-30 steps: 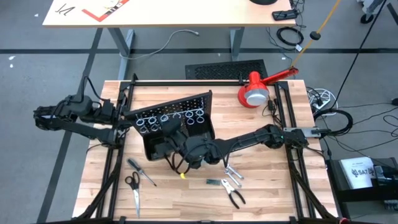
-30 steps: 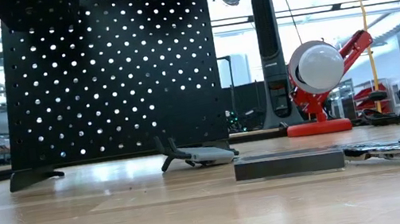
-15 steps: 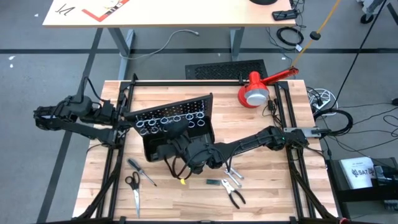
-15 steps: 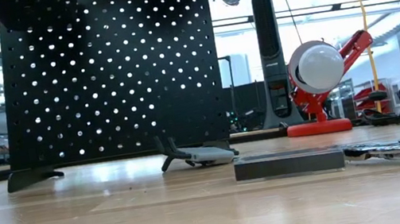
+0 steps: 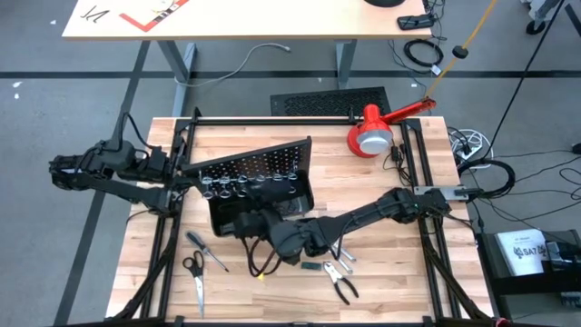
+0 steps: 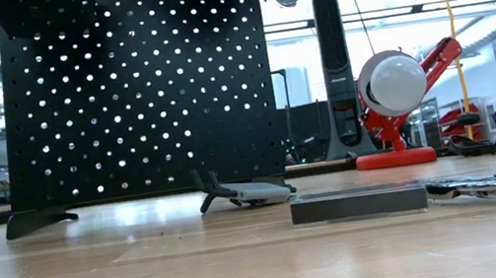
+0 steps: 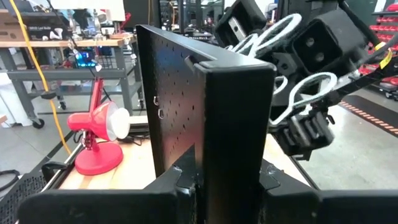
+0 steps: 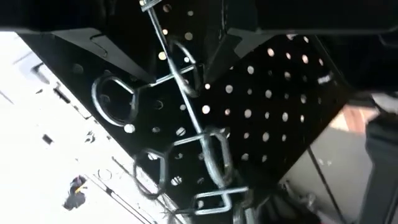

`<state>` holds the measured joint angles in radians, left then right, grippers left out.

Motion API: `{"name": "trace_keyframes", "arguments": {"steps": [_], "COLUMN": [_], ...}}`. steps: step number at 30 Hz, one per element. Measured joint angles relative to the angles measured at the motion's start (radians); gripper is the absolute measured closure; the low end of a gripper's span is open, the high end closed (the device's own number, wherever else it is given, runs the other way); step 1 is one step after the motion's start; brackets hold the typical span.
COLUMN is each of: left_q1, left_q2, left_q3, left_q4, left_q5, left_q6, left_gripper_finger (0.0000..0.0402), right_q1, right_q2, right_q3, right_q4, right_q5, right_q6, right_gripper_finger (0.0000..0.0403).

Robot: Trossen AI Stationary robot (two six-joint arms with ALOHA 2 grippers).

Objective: Hang tools onto peg board
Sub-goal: Assemble the tool holder on the pegboard

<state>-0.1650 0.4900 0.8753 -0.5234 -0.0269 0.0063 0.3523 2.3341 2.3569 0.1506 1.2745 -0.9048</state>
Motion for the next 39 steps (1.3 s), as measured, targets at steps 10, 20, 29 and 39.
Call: {"name": "trace_keyframes", "arguments": {"steps": [10,20,29,39], "left_q1": [0.000,0.000,0.000,0.001], "left_q2": [0.001,0.000,-0.001,-0.001], "left_q3": [0.000,-0.001,-0.001,-0.001], "left_q4": [0.015,0.021,0.021,0.024], "left_q5": [-0.003,-0.006,-0.008,-0.009], "left_q6": [0.000,-0.001,0.000,-0.001], "left_gripper_finger": [0.0337,0.0337,0.0337,0.0337], "right_q1": [0.014,0.036,0.079,0.140], "right_q2": [0.001,0.002,0.002,0.007], "right_q3": [0.000,-0.001,-0.001,-0.001], "right_q4": [-0.120,-0.265,-0.347,-0.398], "right_q5": [0.074,0.160,0.215,0.303], "right_q6": [0.410,0.809,0.846,0.944], "right_gripper_finger": [0.0272,0.0272,0.0273,0.0273]}}
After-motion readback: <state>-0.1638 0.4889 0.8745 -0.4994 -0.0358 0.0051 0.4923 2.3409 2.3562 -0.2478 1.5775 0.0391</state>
